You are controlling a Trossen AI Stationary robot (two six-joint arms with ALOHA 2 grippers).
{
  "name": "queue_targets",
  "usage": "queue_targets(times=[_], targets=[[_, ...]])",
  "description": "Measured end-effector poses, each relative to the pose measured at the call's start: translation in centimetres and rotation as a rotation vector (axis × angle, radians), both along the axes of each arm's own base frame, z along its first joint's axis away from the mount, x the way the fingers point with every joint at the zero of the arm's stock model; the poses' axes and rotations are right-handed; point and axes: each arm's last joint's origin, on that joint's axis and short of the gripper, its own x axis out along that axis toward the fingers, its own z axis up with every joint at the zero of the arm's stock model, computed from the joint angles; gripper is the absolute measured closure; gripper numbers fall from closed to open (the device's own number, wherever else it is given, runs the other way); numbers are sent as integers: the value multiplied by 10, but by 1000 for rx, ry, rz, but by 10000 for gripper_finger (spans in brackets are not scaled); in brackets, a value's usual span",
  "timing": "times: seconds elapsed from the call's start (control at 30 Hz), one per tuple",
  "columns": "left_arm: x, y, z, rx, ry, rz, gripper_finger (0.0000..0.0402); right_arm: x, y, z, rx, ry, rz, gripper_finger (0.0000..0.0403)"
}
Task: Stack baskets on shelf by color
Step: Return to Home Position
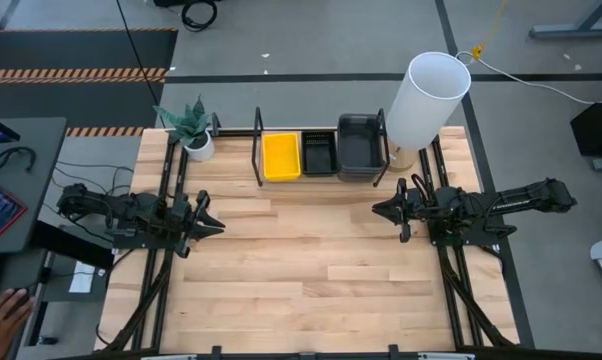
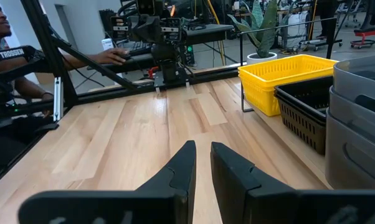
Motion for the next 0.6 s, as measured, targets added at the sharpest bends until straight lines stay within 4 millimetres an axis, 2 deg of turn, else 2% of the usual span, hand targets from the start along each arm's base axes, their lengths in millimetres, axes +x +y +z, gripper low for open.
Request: queue_targets(times=[0.37, 0.6], targets=[[0, 0, 0, 1, 0, 0, 348, 0, 0, 0, 0, 0, 0, 347], [0, 0, 0, 1, 0, 0, 339, 0, 0, 0, 0, 0, 0, 347]])
